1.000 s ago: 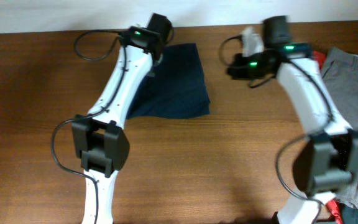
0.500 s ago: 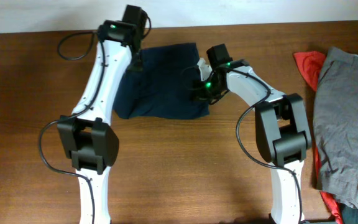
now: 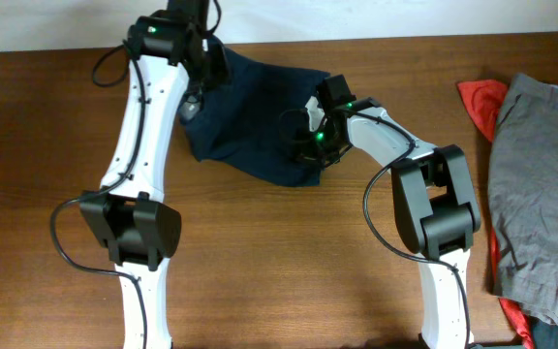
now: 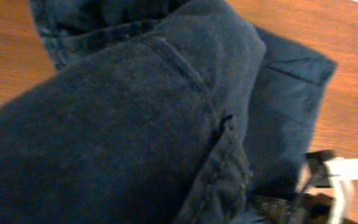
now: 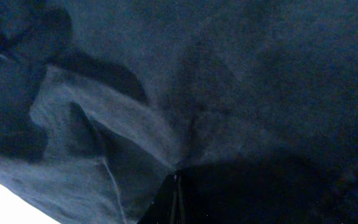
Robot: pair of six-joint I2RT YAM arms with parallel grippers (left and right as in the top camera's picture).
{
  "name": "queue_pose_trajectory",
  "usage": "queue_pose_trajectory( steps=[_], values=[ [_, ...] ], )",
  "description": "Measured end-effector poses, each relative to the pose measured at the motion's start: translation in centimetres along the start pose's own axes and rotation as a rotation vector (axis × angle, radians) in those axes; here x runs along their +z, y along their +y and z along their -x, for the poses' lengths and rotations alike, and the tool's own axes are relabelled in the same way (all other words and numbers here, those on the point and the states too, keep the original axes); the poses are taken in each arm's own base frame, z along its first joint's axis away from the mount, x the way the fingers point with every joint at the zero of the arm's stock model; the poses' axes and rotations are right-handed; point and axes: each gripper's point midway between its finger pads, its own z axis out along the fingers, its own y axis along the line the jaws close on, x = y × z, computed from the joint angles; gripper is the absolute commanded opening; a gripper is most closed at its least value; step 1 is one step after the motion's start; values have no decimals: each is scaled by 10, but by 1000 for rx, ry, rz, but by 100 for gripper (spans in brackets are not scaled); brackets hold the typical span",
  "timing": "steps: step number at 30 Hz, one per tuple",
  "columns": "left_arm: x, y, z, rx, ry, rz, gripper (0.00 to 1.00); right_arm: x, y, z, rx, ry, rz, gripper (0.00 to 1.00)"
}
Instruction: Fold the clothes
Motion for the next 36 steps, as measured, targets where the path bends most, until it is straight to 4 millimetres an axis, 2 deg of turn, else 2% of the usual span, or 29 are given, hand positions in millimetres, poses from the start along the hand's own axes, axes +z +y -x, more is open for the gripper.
queue_pose_trajectory(
  steps=[7, 11, 14, 19, 24, 26, 28, 33, 36],
  values=[
    [-3, -51, 1, 2, -64, -76, 0, 0, 1, -3, 7, 7, 10, 4],
    [-1, -77, -13, 47, -67, -70, 0, 0, 1, -4, 12, 15, 13, 4],
    [10, -92, -26, 80, -51, -56, 0, 1, 1, -7, 18, 27, 15, 4],
    [34, -91, -34, 97, -30, -7, 0, -2, 1, -17, 25, 57, 11, 5],
    [38, -86, -30, 92, -46, 13, 0, -13, -4, -33, 31, 90, -40, 5],
    [38, -86, -29, 91, -49, 15, 0, -27, -7, -44, 50, 111, -90, 5],
    [38, -86, -29, 91, -50, 17, 0, -53, -6, -51, 71, 97, -151, 5],
    [38, -87, -27, 91, -58, 14, 0, -134, 10, -35, 54, -95, -206, 5],
    [38, -88, -26, 90, -65, 10, 0, -175, 2, -20, 70, -211, -220, 4]
  ],
)
